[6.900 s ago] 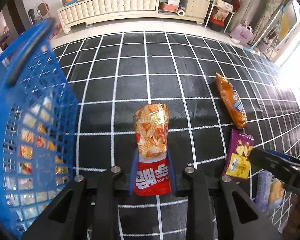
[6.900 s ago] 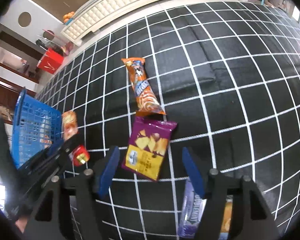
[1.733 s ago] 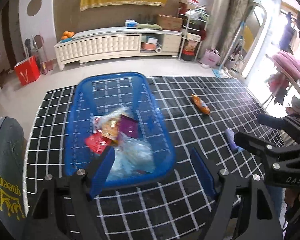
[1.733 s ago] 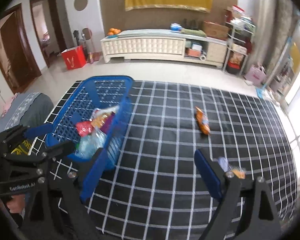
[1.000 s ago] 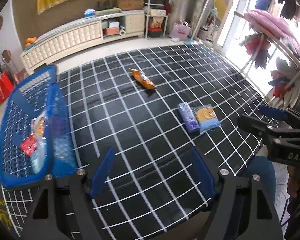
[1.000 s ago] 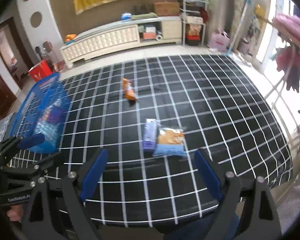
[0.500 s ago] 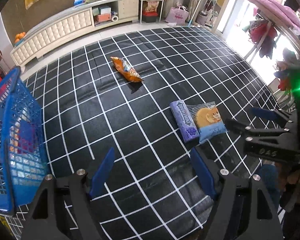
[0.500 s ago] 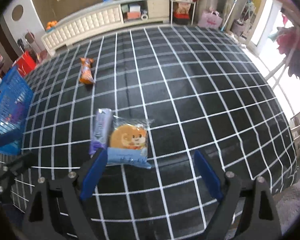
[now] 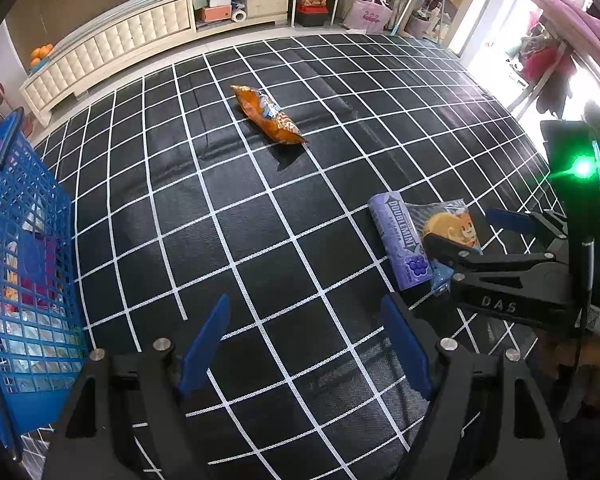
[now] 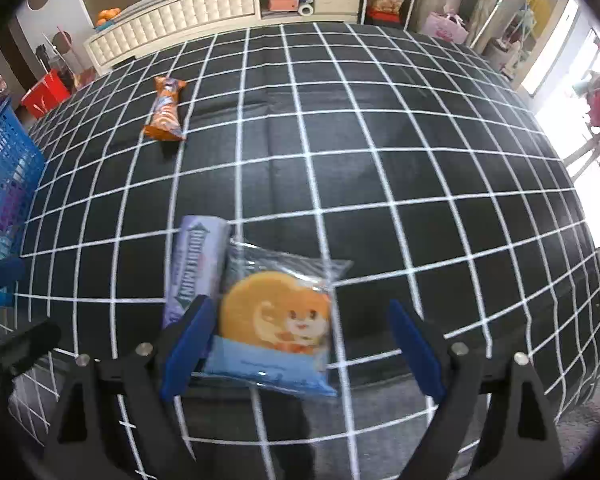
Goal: Organize snacks
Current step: 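Grasp the clear cartoon cake bag with the right tool and lift it, then grasp the purple Doublemint bottle with left tool while right tool holds cake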
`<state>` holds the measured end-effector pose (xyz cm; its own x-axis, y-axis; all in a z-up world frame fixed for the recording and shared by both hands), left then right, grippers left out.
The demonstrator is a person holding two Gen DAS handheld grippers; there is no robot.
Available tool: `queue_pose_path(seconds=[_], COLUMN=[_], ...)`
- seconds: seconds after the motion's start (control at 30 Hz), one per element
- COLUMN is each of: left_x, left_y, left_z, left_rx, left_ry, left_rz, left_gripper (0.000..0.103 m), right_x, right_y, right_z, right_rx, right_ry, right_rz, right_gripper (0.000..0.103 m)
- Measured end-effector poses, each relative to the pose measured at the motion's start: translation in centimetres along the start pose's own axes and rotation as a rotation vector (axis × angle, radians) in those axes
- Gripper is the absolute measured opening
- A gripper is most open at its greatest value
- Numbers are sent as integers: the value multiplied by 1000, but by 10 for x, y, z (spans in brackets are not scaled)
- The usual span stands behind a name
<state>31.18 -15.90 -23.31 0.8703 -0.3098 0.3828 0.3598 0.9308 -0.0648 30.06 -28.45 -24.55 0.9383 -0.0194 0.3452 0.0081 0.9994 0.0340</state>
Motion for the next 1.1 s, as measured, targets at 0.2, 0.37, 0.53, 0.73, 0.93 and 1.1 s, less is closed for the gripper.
queue_pose_path(seconds=[0.2,0.37,0.53,0.73,0.93,1.1], left_x=[1,5,14,21,31,43], left_y=[-8,-16,-26,-47,-66,-78], left_z=[2,9,19,17,-4,-31], left_rx=[5,12,1,-15,-47,-4], left_ry=[-3,-3,-17,-14,24,56], left_rz=[-15,-42,-63,-123,-156,-188], left_gripper=[76,76,76,76,76,76], right_x=[-9,-16,-26,-40,-55,-59], right_y=[7,-5,-33,-42,-55,-73], right_z=[-10,-1,18,59,77,69], right_rx=[20,72,115,121,125,142], right_ry=[18,-32,-72,-147,-171,-164], right_rz=[19,-46,-126,-150,-224,-274], right_gripper=[68,58,58,58,58,58])
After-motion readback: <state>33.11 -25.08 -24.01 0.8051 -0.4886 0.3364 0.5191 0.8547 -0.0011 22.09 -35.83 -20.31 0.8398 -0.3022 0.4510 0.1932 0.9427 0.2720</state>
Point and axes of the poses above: each gripper's, at about its wrist camera, not at the fingertips, and z roughly against the way its jaws point, y to its left, x to its top, the point moved 2 cm from there along -z, roughly the way its jaws point, and after that the axes turned 6 degrees about -z, right-handed, at the moved point
